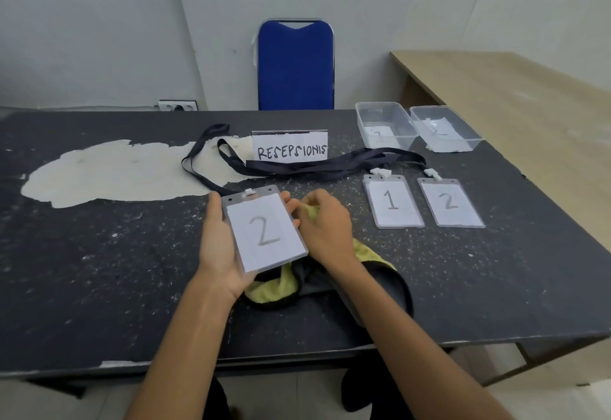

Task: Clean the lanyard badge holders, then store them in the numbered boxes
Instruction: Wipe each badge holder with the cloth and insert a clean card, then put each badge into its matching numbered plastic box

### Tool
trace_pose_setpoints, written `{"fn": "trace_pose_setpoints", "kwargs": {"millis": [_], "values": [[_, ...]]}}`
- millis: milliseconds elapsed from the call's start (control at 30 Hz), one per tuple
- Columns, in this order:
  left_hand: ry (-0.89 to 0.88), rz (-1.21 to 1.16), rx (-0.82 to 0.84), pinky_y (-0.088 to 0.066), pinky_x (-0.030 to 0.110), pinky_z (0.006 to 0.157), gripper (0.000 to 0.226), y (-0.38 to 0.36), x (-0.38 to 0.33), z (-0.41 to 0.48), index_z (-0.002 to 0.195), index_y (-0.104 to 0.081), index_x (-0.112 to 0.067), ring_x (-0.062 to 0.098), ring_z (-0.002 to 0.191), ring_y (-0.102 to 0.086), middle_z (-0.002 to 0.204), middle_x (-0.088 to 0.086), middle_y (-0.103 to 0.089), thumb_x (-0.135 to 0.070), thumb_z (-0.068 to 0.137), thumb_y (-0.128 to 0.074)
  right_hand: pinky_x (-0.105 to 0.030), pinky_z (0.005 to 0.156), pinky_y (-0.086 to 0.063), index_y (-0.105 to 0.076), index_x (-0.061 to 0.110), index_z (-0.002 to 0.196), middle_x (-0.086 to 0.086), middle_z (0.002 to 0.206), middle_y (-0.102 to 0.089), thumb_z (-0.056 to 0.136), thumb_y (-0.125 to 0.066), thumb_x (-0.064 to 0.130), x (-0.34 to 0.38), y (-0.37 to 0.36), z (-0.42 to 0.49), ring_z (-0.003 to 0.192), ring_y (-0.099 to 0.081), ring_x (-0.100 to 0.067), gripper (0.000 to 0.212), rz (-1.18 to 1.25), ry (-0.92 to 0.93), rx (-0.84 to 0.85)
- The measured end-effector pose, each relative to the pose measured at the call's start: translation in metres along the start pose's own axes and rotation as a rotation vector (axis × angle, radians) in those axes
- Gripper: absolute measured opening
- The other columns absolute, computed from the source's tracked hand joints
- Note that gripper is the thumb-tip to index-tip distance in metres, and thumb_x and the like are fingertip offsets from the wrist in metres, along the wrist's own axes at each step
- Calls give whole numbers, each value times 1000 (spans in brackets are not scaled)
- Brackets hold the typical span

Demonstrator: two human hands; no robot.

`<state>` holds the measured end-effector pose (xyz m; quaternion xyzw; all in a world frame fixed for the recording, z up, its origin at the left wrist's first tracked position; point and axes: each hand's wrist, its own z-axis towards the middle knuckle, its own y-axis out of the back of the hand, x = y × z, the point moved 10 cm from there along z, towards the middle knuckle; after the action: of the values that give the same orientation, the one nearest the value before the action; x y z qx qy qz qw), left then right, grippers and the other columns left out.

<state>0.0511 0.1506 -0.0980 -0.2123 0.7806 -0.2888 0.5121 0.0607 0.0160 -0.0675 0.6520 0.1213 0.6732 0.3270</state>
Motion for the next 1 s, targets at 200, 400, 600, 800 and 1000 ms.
{"fn": "trace_pose_setpoints", "kwargs": {"millis": [200, 400, 600, 800, 1000], "values": [[-15, 103, -6, -48, 43, 95, 82, -12, -3, 5, 106, -73, -9, 28, 106, -66, 113, 14, -70, -68, 92, -17, -34, 79, -46, -67, 6, 100, -1, 93, -68, 102, -27, 42, 4, 34, -10, 87, -60, -16, 54, 166, -40, 47], [-25, 244, -60, -58, 37, 63, 70, -46, 4, 17, 109, -68, -16, 29, 75, -71, 96, 14, -74, -65, 94, -20, -35, 78, -52, -68, 15, 95, -3, 94, -71, 100, -38, 19, -2, 46, -3, 89, -65, -19, 30, 398, -112, 177], [13, 331, 11, -56, 45, 81, 71, -88, 19, 40, 122, -61, -16, 33, 98, -67, 111, 18, -70, -66, 94, -19, -28, 68, -51, -68, 13, 99, -2, 95, -70, 99, -39, 10, -20, 85, 23, 85, -63, -17, 30, 303, -98, 114], [14, 513, 78, -53, 31, 60, 30, -129, 33, 51, 119, -61, -6, 22, 78, -63, 90, 9, -67, -23, 100, -45, -32, 62, -48, -67, 4, 92, -16, 91, -67, 98, -38, 8, -49, 134, 52, 75, -58, -20, 30, 166, -103, -17], [56, 670, 139, -56, 36, 68, 25, -168, 62, 73, 111, -60, -10, 21, 81, -65, 101, 11, -68, 0, 97, -43, -29, 70, -48, -65, 10, 109, -5, 105, -64, 98, -36, 6, -80, 163, 79, 88, -59, -18, 31, 104, -156, -67]]}}
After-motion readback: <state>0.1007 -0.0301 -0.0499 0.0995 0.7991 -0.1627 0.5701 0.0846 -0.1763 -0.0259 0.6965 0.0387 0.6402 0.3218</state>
